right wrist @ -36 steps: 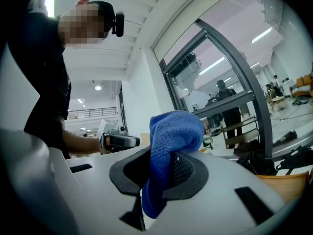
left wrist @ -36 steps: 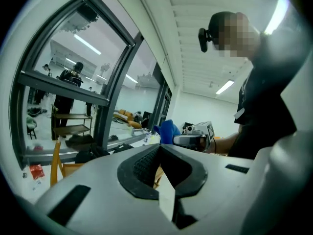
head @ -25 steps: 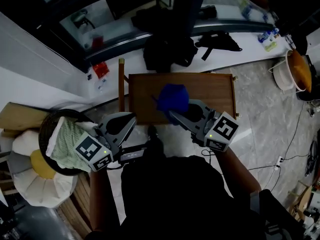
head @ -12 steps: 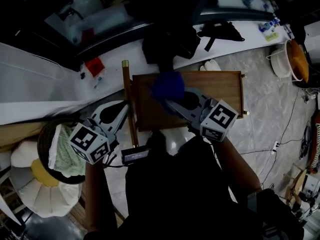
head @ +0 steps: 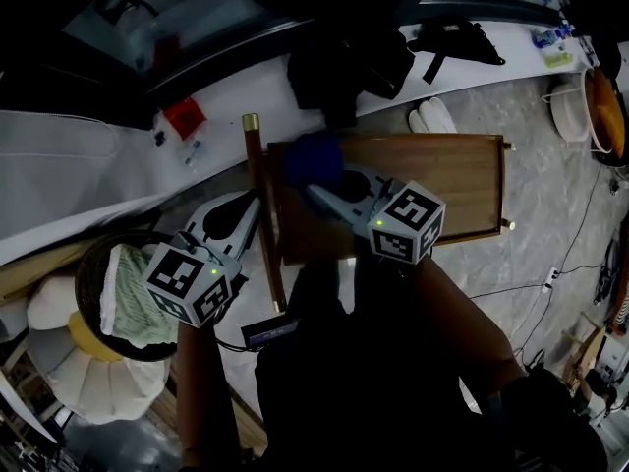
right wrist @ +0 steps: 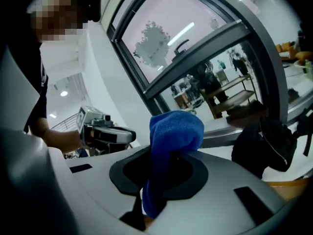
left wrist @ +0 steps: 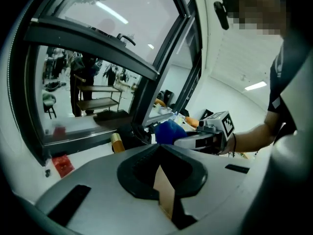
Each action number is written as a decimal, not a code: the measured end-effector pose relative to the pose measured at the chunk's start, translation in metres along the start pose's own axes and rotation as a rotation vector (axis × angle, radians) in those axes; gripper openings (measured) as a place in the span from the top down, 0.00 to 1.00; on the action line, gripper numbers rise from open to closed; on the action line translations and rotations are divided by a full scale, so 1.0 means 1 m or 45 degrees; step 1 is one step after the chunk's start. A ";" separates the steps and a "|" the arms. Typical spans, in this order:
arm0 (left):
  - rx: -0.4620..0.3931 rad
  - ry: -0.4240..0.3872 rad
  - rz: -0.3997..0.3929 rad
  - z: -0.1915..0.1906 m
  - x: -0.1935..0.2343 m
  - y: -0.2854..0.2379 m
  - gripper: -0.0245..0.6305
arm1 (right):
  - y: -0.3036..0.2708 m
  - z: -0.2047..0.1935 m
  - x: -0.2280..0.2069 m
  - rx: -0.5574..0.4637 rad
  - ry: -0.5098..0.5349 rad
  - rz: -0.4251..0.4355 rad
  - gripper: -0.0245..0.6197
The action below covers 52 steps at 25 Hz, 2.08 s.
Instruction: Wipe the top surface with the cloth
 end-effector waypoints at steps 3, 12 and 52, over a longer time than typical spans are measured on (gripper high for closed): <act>0.014 0.034 0.022 -0.008 0.011 -0.011 0.95 | -0.023 -0.022 -0.018 0.064 -0.033 -0.031 0.86; 0.062 0.130 0.101 -0.034 0.037 -0.033 0.95 | -0.083 -0.091 -0.068 0.362 -0.001 -0.221 0.86; 0.340 0.153 0.139 -0.135 -0.016 0.002 0.95 | -0.039 -0.264 0.021 1.005 0.200 0.072 0.86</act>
Point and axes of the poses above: the fingertips, and each gripper's own axes: y backward along the fingers, x to its left, z out of its top, the point moved 1 cm from there along y, backward along the fingers, and after that the axes turned 4 degrees about -z, right-handed, at the moved point
